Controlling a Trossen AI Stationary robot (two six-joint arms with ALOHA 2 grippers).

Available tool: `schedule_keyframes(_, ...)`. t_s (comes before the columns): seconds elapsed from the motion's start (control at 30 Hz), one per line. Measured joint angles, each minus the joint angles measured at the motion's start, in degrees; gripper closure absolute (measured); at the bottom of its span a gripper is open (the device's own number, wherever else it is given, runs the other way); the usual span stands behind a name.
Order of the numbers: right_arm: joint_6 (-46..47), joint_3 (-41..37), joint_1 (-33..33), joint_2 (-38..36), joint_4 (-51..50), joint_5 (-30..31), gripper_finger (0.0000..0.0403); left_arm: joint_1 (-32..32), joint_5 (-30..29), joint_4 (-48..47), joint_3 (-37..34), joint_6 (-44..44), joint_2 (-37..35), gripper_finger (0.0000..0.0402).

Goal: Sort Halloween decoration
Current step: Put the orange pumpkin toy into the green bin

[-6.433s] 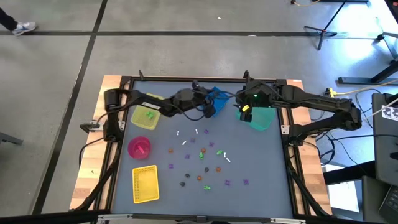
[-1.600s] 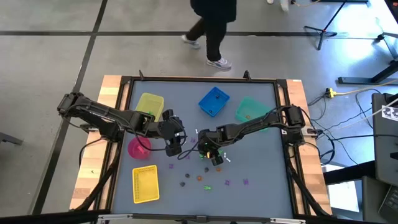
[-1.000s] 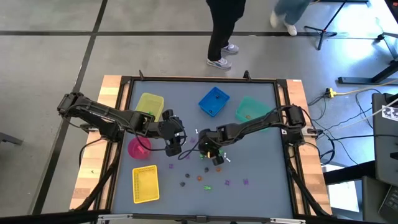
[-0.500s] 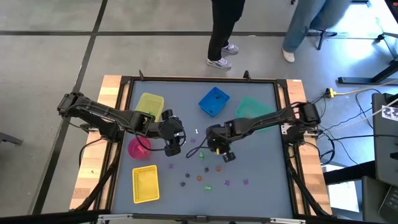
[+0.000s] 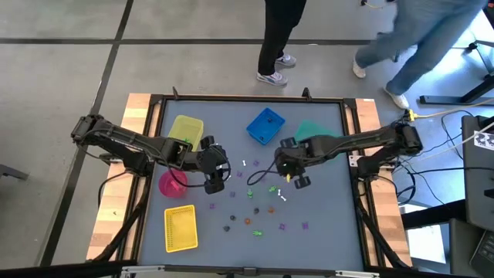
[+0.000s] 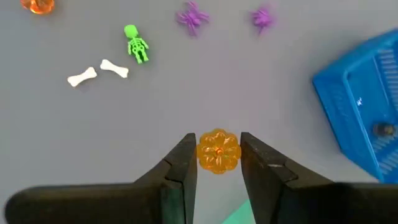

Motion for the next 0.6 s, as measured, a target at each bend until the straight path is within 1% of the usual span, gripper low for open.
schedule_keyframes(0.2,1.1,-4.7,-4.8,-6.7,-1.5,1.3,0.0301,0.0,-0.3,0.1,0.0,-1.2,0.0,0.0221)
schedule_keyframes(0.33,1.9,-8.5,-9.7,-11.6,-2.0,3.5,0.0301,0.0,-0.4,0.1,0.0,-2.6,0.0,0.0221)
schedule_keyframes(0.6,2.0,-15.3,-19.9,-18.7,-1.7,3.5,0.0301,0.1,-2.6,0.2,0.0,-2.6,0.0,0.0221)
